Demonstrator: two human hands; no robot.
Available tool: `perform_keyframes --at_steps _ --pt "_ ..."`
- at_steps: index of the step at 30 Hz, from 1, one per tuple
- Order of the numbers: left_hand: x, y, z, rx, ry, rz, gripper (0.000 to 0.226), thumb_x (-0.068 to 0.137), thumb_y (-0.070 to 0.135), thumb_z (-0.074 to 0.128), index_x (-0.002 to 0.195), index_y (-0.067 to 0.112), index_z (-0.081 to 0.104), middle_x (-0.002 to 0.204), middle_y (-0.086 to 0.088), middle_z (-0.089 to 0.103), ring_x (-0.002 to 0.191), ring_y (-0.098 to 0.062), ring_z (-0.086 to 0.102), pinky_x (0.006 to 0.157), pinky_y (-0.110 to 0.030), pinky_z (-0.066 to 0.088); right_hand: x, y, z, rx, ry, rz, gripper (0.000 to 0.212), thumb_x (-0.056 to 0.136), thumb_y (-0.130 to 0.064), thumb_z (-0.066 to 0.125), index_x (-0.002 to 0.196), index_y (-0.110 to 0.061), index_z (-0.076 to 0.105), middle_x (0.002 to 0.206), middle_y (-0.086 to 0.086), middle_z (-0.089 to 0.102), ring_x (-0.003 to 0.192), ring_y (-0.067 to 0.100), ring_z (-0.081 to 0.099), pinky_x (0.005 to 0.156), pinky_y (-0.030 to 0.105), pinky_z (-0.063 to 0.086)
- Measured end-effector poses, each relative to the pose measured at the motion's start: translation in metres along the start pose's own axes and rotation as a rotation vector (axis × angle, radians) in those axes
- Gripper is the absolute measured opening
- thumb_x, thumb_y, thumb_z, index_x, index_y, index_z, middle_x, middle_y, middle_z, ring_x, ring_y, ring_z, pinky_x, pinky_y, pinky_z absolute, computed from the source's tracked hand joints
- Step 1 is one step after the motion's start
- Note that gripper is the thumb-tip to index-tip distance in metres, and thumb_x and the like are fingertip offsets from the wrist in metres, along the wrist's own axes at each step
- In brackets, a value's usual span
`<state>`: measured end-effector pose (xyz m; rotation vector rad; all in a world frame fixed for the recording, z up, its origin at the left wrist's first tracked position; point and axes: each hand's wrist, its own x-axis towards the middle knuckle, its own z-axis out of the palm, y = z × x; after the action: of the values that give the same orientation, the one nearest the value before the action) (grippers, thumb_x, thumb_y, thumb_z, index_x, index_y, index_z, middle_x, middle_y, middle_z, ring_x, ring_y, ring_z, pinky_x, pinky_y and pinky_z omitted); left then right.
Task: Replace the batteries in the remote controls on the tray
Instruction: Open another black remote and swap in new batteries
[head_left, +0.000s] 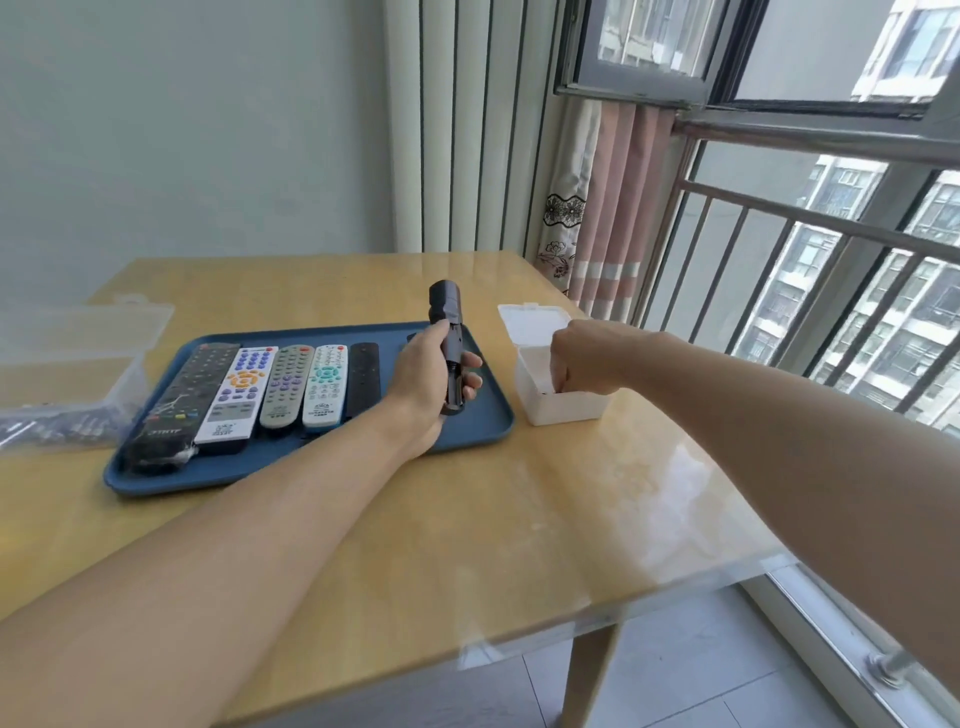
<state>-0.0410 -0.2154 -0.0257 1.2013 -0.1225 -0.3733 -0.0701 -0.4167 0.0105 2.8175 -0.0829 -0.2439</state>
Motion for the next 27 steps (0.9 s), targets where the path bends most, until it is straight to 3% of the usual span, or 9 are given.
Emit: perform_keyframes --at_steps 3,6,8,10,13,16,19,22,27 --pt "-0.012 0.017 -0.030 -0.014 -0.034 0.008 0.032 0.109 0.024 0.036 0.123 0.001 0.052 0.080 -0.014 0.061 0.055 -0.021 0.055 0.048 -0.027 0.046 -0.004 0.007 -0.015 0.001 0.054 0.001 0.013 0.092 -0.025 0.065 0.087 -0.021 0.076 0.074 -0.004 0.068 0.063 0.014 0.060 0.057 0.031 0.054" --pt "-0.022 0.031 -0.059 0.087 -0.062 0.048 0.034 0.111 0.026 0.033 0.126 0.007 0.056 0.083 -0.011 0.069 0.059 -0.021 0.062 0.050 -0.029 0.051 -0.011 0.004 -0.038 0.120 0.273 0.024 0.012 0.095 -0.026 0.064 0.097 -0.026 0.076 0.076 -0.010 0.070 0.074 0.013 0.066 0.069 0.036 0.060" --pt "-0.029 0.037 -0.077 0.149 -0.057 0.072 0.035 0.111 0.031 0.032 0.126 0.014 0.059 0.088 -0.009 0.074 0.062 -0.021 0.066 0.047 -0.028 0.049 -0.012 -0.015 -0.050 0.585 0.398 0.008 0.009 0.095 -0.020 0.066 0.099 -0.018 0.074 0.081 -0.004 0.074 0.078 0.016 0.069 0.076 0.037 0.061" --pt "-0.032 0.040 -0.089 0.167 -0.037 0.082 0.037 0.111 0.035 0.030 0.127 0.017 0.058 0.090 -0.009 0.075 0.061 -0.022 0.067 0.044 -0.026 0.044 -0.017 -0.045 -0.057 1.302 0.347 -0.079 0.010 0.096 -0.010 0.065 0.104 -0.006 0.069 0.086 0.011 0.073 0.079 0.021 0.070 0.082 0.036 0.062" --pt "-0.032 0.041 -0.106 0.101 0.009 0.072 0.040 0.111 0.039 0.031 0.131 0.014 0.056 0.089 -0.009 0.076 0.057 -0.023 0.063 0.041 -0.024 0.037 -0.004 -0.091 -0.048 2.072 0.042 -0.225 0.024 0.100 -0.006 0.057 0.123 -0.003 0.062 0.086 0.008 0.065 0.081 0.020 0.066 0.086 0.033 0.060" --pt "-0.030 0.042 -0.122 -0.023 0.033 0.051 0.044 0.109 0.044 0.034 0.129 0.012 0.058 0.093 -0.010 0.077 0.056 -0.021 0.064 0.040 -0.023 0.034 0.020 -0.129 -0.032 2.486 -0.244 -0.196 0.022 0.101 -0.004 0.053 0.122 -0.006 0.061 0.086 0.006 0.065 0.080 0.018 0.067 0.079 0.029 0.061" --pt "-0.028 0.046 -0.133 -0.049 0.029 0.023 0.043 0.109 0.046 0.034 0.116 0.015 0.064 0.098 -0.007 0.078 0.062 -0.019 0.067 0.041 -0.023 0.039 0.041 -0.153 -0.029 2.593 -0.363 -0.161 0.021 0.101 -0.005 0.052 0.120 -0.009 0.057 0.086 0.006 0.063 0.073 0.015 0.061 0.066 0.024 0.056" --pt "-0.026 0.050 -0.140 -0.051 0.025 0.039 0.039 0.110 0.043 0.033 0.126 0.021 0.060 0.104 -0.006 0.078 0.069 -0.018 0.071 0.045 -0.025 0.047 0.053 -0.167 -0.035 2.484 -0.397 -0.216 0.019 0.100 -0.010 0.054 0.119 -0.014 0.053 0.085 0.000 0.058 0.059 0.008 0.042 0.046 0.018 0.036" --pt "-0.025 0.053 -0.141 0.071 0.028 0.096 0.029 0.111 0.042 0.032 0.121 0.032 0.057 0.096 0.005 0.080 0.071 -0.019 0.075 0.041 -0.024 0.048 0.050 -0.180 -0.039 2.096 0.041 -0.179 0.020 0.098 -0.019 0.061 0.117 -0.015 0.064 0.091 0.002 0.063 0.046 0.007 0.021 0.036 0.017 0.020"
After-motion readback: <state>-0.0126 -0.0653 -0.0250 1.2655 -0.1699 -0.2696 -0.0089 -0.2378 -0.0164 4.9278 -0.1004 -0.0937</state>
